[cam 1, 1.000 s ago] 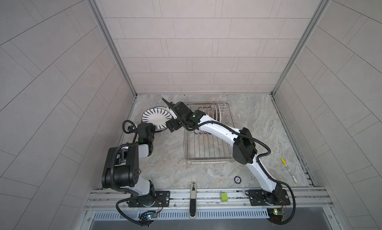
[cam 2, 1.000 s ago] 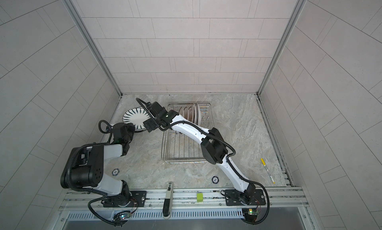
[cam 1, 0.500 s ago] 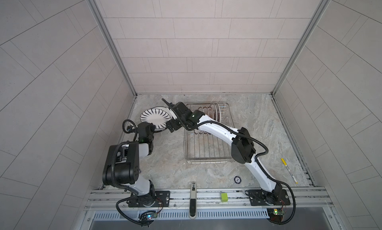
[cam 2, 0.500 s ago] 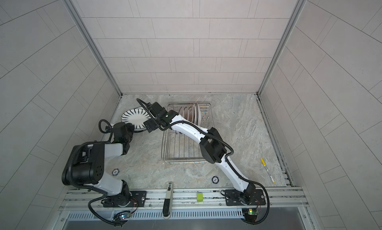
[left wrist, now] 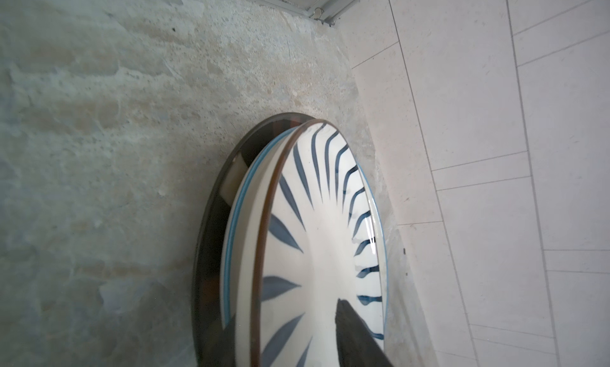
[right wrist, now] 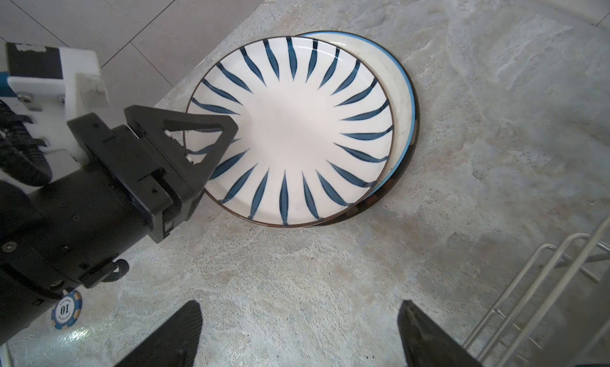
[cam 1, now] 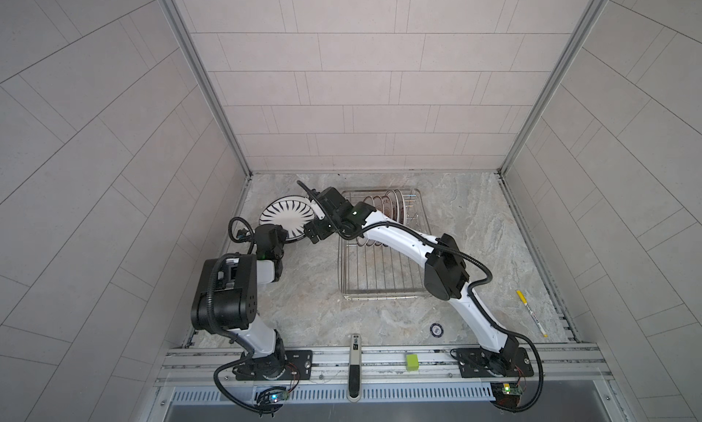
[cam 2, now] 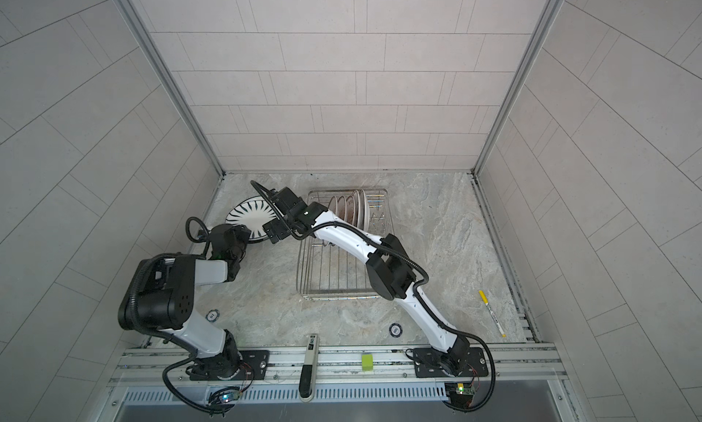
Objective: Unload the plates from the dish rack
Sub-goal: Place the plate among the plates.
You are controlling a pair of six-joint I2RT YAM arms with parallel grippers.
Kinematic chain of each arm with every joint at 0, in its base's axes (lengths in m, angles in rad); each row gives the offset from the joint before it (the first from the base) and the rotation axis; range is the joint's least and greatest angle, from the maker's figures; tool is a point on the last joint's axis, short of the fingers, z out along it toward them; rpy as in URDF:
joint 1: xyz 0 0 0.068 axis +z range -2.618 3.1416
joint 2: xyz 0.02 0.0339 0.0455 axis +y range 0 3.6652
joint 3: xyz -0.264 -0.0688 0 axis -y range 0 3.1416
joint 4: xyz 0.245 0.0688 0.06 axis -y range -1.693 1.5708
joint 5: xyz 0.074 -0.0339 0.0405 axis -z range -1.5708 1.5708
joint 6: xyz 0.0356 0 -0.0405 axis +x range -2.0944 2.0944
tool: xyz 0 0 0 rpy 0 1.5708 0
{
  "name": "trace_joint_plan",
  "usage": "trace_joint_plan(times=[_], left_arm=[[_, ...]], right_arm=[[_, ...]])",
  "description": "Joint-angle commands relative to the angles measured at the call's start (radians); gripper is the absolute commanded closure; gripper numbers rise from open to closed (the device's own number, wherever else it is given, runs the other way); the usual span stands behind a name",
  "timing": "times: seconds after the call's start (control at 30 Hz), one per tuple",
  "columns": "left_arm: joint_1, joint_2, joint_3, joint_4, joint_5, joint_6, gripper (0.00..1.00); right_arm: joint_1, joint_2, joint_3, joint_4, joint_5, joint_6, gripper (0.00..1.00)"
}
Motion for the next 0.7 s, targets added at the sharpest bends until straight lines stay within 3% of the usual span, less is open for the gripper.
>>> trace_joint_plan(times=[0.0,0.1,0.17,0.43,0.67], left_arm=[[0.001,-0.021,0.04,-0.047,-0.068,0.048,0.53],[0.001,-0.028,0.045,-0.069,-0.083,0.065,0.43],[0.001,-0.034,0.05,-0.093,-0.099,0.079,0.42],[-0.025,-0.043,0.069,-0.179,-0.226,0.113,0.4],[-0.026,-0.007,0.088,-0.158,-0.188,0.103,0.45]], right_arm=[[-0.001,0.032,0.038,-0.007,-0.008,0.006,0.05],[-0.001,0.037,0.039,-0.005,-0.009,0.01,0.05],[-0.001,0.039,0.041,-0.004,-0.007,0.012,0.05],[0.001,0.057,0.08,-0.023,-0.016,0.026,0.06],[0.004,0.055,0.083,-0.031,-0.013,0.03,0.07]])
